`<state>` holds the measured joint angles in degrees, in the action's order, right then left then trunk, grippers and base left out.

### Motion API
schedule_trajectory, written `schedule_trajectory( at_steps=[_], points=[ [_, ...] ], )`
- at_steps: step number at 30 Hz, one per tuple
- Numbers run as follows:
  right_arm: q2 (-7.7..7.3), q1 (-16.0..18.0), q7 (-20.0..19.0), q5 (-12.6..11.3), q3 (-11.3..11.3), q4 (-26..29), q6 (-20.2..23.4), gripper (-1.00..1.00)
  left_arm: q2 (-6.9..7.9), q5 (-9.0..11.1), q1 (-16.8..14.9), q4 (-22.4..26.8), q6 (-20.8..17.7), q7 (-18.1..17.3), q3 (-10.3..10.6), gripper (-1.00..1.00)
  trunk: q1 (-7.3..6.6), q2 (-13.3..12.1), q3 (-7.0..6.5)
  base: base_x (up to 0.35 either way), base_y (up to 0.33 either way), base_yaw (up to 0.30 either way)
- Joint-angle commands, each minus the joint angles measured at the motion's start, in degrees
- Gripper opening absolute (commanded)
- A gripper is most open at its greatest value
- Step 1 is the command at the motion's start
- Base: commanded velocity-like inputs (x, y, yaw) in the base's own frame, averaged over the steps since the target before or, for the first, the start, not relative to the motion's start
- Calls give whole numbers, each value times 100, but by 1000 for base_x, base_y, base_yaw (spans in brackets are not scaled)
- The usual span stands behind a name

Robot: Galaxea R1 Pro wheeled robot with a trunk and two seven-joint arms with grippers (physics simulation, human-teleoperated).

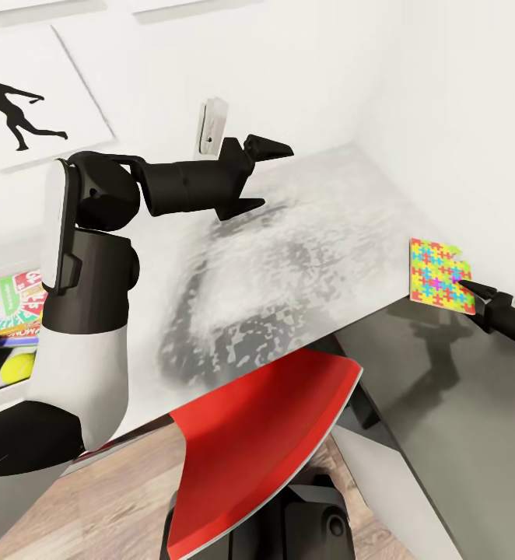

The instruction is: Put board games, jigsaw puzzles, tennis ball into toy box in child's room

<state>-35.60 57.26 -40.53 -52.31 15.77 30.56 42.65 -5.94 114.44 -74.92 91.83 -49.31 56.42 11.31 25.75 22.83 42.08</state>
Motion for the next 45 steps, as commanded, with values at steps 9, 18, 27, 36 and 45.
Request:
schedule_trajectory(
  at_steps=[9,18,27,36,45],
  points=[
    [2,5,-19,-6,14,1,33,100,-3,48,-7,2,-9,62,-6,100,3,9,7,0,0,3],
    [9,0,-30,-7,8,14,30,-100,-3,49,-9,2,-9,61,-6,100,3,9,7,0,0,0],
    [17,-56,-47,-7,-19,275,42,-100,-3,44,-11,2,-9,61,-6,100,3,9,7,0,0,0],
    [-9,-66,-48,-7,-16,346,59,-100,-3,31,-7,2,-9,62,-6,100,3,9,7,0,0,0],
    [-16,-121,-51,-7,-20,756,108,-100,-3,-2,5,5,-4,68,1,100,3,9,7,0,0,0]
  ],
)
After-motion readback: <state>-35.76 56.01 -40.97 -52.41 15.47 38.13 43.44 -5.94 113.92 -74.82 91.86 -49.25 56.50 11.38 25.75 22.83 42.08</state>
